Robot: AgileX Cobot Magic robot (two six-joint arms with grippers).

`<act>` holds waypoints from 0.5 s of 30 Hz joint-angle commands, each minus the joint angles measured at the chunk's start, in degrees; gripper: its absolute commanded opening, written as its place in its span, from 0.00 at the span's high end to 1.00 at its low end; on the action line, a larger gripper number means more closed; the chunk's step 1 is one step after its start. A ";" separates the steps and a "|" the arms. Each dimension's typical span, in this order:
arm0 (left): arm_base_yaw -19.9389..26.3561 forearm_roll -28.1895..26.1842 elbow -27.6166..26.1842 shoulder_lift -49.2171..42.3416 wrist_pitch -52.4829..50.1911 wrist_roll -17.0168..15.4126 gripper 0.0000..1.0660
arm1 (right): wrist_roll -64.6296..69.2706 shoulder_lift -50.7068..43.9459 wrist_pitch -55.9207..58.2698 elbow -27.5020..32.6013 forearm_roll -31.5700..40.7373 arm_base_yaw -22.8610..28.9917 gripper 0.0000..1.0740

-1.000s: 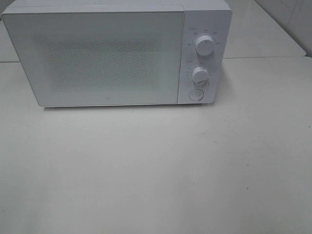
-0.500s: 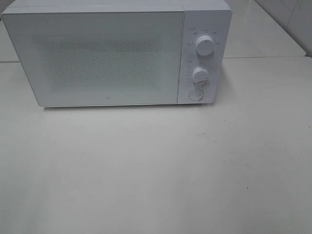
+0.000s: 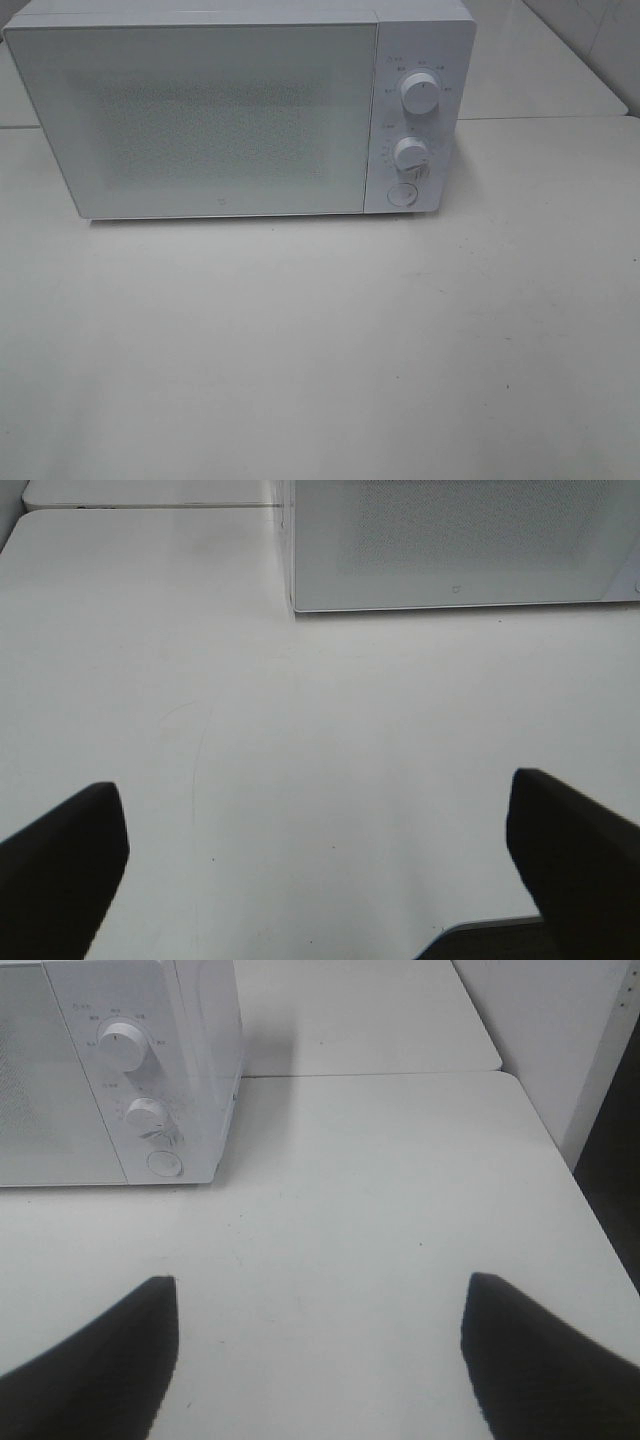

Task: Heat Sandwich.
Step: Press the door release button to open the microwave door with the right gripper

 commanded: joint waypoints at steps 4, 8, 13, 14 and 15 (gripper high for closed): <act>0.23 -0.40 0.06 -0.86 -0.23 -0.34 0.09 | -0.40 3.90 -6.13 -0.29 -0.11 -0.29 0.29; 0.23 -0.40 0.06 -0.86 -0.23 -0.34 0.09 | -0.11 6.88 -10.77 -0.29 -0.17 -0.29 0.29; 0.23 -0.40 0.06 -0.86 -0.23 -0.34 0.09 | 0.00 12.26 -16.10 -0.29 -0.17 -0.29 0.29; 0.23 -0.40 0.06 -0.86 -0.23 -0.34 0.09 | 0.00 13.18 -16.67 -0.29 -0.17 -0.29 0.29; 0.23 -0.40 0.06 -0.86 -0.23 -0.34 0.09 | 0.00 13.18 -16.67 -0.29 -0.17 -0.29 0.29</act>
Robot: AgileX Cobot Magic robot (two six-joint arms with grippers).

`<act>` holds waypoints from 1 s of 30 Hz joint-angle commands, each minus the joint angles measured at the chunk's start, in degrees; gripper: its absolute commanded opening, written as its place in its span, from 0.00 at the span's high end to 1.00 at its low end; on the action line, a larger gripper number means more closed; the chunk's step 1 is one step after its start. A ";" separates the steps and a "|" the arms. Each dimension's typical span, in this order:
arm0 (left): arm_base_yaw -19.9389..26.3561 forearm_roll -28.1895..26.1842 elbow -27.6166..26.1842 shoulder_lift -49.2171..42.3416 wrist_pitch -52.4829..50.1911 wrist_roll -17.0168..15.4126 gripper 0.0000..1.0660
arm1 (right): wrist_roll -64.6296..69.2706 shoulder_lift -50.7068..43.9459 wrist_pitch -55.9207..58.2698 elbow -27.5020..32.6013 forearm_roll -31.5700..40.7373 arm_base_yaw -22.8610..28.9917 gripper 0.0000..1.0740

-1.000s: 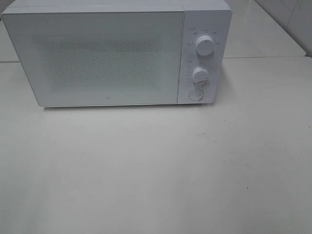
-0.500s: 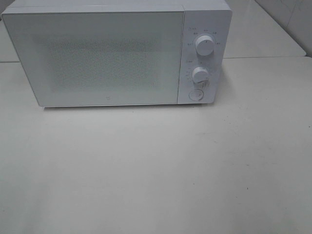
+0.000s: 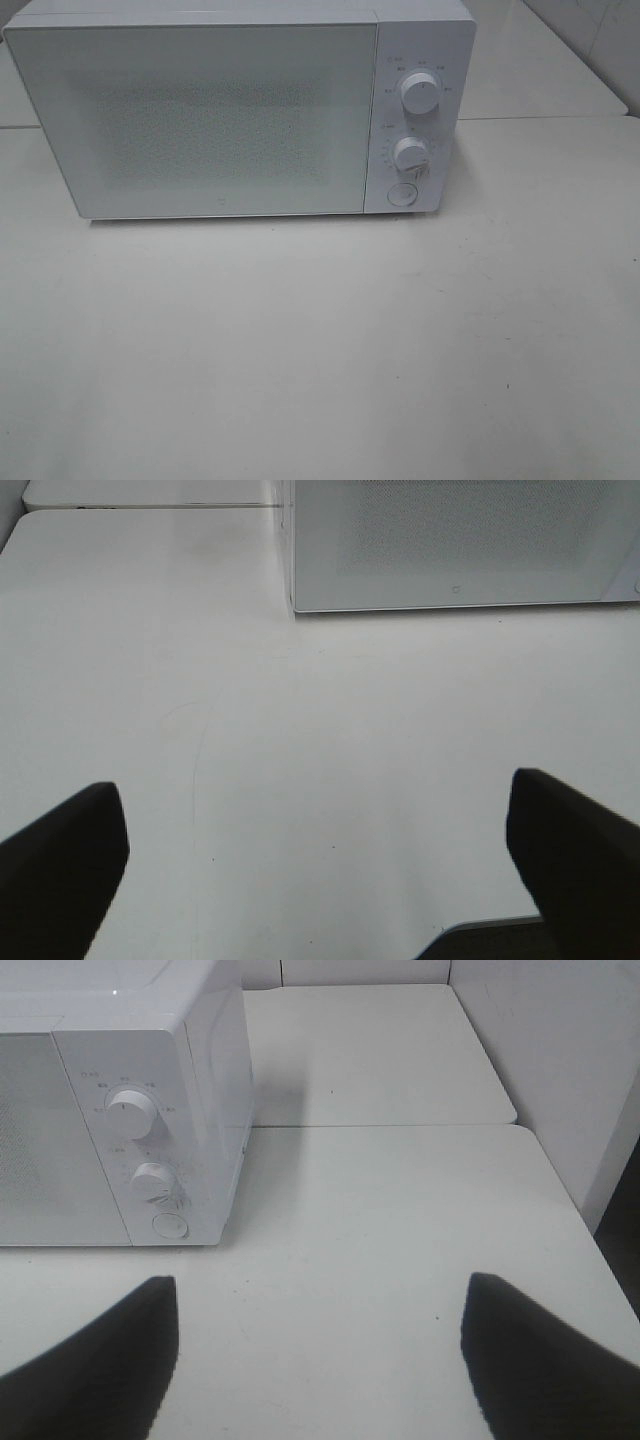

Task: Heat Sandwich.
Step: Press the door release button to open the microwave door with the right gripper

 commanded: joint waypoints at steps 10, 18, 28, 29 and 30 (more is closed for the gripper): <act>0.23 -0.40 0.06 -0.86 -0.23 -0.34 0.09 | -0.06 13.69 -11.06 -0.29 -0.11 -0.29 0.29; 0.23 -0.40 0.06 -0.86 -0.23 -0.34 0.09 | 2.01 23.38 -19.54 -0.29 -0.11 -0.29 0.29; 0.23 -0.40 0.06 -0.86 -0.23 -0.34 0.09 | 2.01 34.66 -32.14 -0.23 -0.57 -0.29 0.29; 0.23 -0.40 0.06 -0.86 -0.23 -0.34 0.09 | 2.01 35.87 -33.23 -0.17 -0.57 -0.29 0.29; 0.23 -0.40 0.06 -0.86 -0.23 -0.34 0.09 | 2.01 37.70 -37.53 0.92 -0.57 -0.29 0.29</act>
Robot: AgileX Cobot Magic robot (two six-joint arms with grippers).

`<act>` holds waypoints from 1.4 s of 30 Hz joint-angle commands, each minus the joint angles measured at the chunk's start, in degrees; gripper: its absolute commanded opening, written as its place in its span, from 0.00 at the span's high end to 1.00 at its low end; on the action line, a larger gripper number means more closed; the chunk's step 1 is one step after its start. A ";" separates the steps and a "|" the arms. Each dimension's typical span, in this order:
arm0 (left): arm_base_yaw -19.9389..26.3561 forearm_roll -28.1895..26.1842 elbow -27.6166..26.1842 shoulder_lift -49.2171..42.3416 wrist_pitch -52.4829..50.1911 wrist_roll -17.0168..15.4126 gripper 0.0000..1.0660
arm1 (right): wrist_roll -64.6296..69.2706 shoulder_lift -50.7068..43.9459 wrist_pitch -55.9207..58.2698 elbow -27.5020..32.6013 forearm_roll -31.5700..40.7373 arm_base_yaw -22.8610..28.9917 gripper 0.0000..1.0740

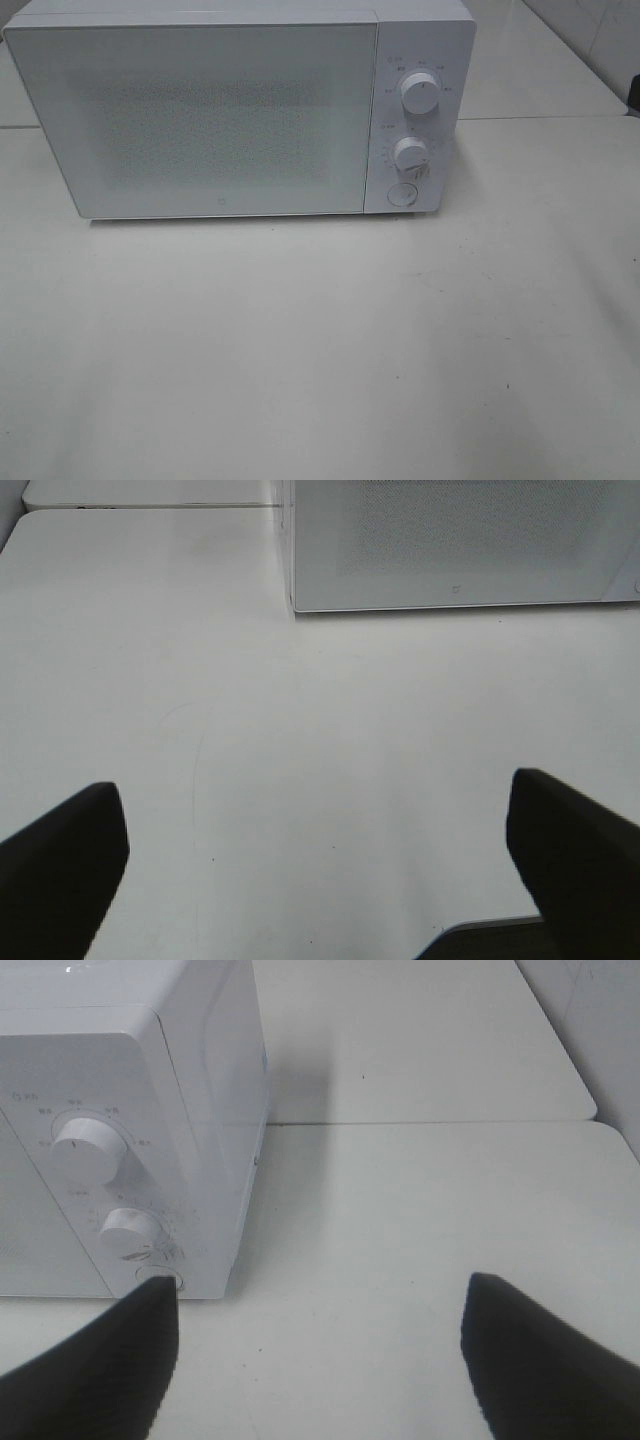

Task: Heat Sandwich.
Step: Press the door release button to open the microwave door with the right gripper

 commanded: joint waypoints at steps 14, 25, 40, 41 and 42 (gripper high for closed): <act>0.23 -0.40 0.06 -0.86 -0.23 -0.34 0.09 | -4.70 15.87 -41.37 13.64 6.13 -0.17 0.29; 0.23 -0.40 0.06 -0.86 -0.23 -0.34 0.09 | -5.21 27.85 -51.74 17.02 8.65 -0.11 0.29; 0.23 -0.40 0.06 -0.86 -0.23 -0.34 0.09 | -17.13 36.90 -62.40 16.90 31.28 20.74 0.29; 0.23 -0.40 0.06 -0.86 -0.23 -0.34 0.09 | -17.13 36.90 -62.40 16.90 31.28 20.74 0.29; 0.23 -0.40 0.06 -0.86 -0.23 -0.34 0.09 | -17.19 37.53 -63.08 16.90 32.89 22.23 0.29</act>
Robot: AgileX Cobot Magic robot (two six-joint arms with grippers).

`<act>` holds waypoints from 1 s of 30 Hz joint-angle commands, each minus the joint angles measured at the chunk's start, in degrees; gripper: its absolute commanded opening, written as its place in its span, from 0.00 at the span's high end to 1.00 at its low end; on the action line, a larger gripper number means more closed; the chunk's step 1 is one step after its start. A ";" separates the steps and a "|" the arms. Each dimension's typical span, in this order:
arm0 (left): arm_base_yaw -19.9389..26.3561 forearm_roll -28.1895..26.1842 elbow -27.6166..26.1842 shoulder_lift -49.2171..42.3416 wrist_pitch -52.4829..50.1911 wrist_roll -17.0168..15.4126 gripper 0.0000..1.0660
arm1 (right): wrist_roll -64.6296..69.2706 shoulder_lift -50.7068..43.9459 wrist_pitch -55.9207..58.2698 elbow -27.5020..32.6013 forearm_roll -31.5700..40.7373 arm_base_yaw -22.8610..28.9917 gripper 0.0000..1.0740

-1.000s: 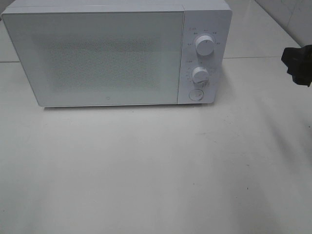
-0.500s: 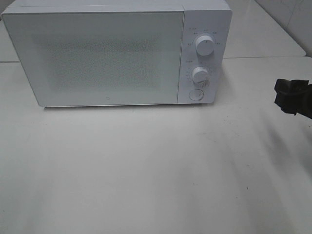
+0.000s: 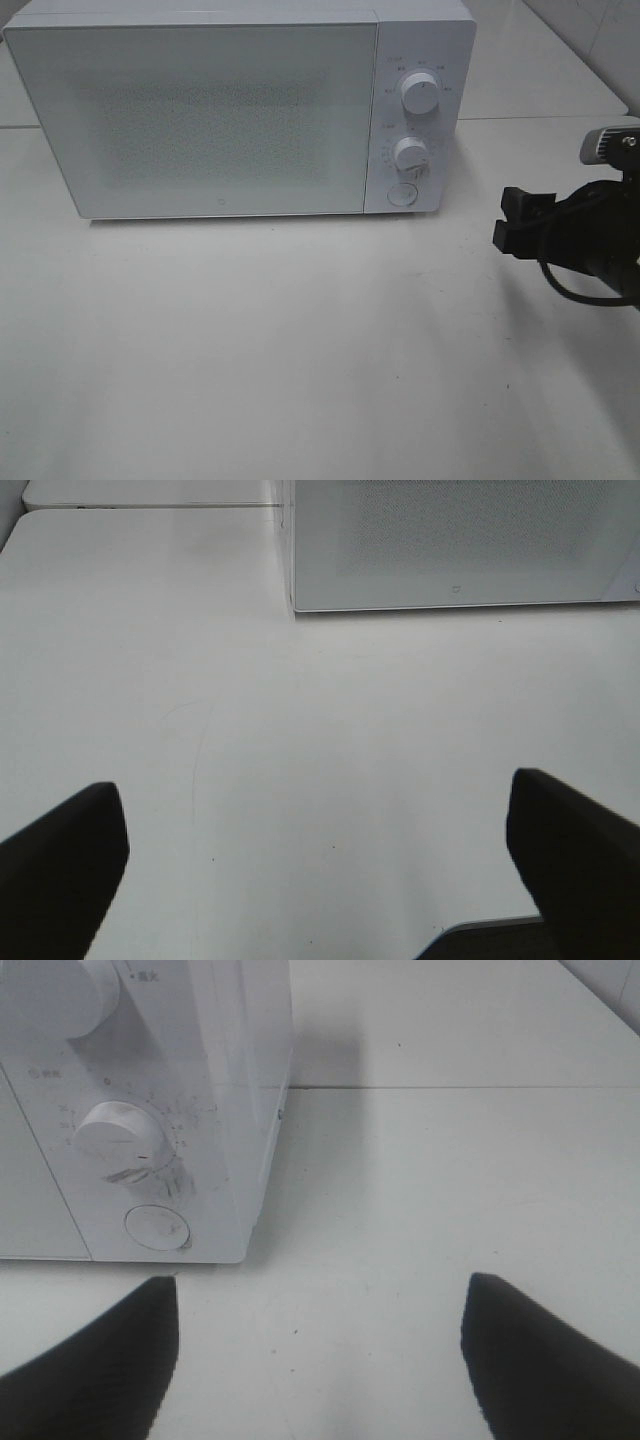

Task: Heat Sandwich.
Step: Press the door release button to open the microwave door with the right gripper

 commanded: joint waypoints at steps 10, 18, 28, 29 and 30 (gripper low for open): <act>0.23 -0.40 0.06 -0.86 -0.23 -0.34 0.09 | -3.09 6.19 -5.10 -2.64 14.95 15.13 0.29; 0.23 -0.40 0.06 -0.86 -0.23 -0.34 0.09 | -3.50 9.74 -4.18 -7.22 20.05 20.57 0.29; 0.23 -0.40 0.06 -0.86 -0.23 -0.34 0.09 | -5.84 10.54 -2.23 -8.82 23.84 22.86 0.29; 0.23 -0.40 0.06 -0.86 -0.23 -0.34 0.09 | -5.21 10.54 -1.78 -8.82 23.84 22.86 0.29; 0.23 -0.40 0.06 -0.86 -0.23 -0.34 0.09 | -4.87 10.54 -1.66 -8.82 23.84 22.86 0.29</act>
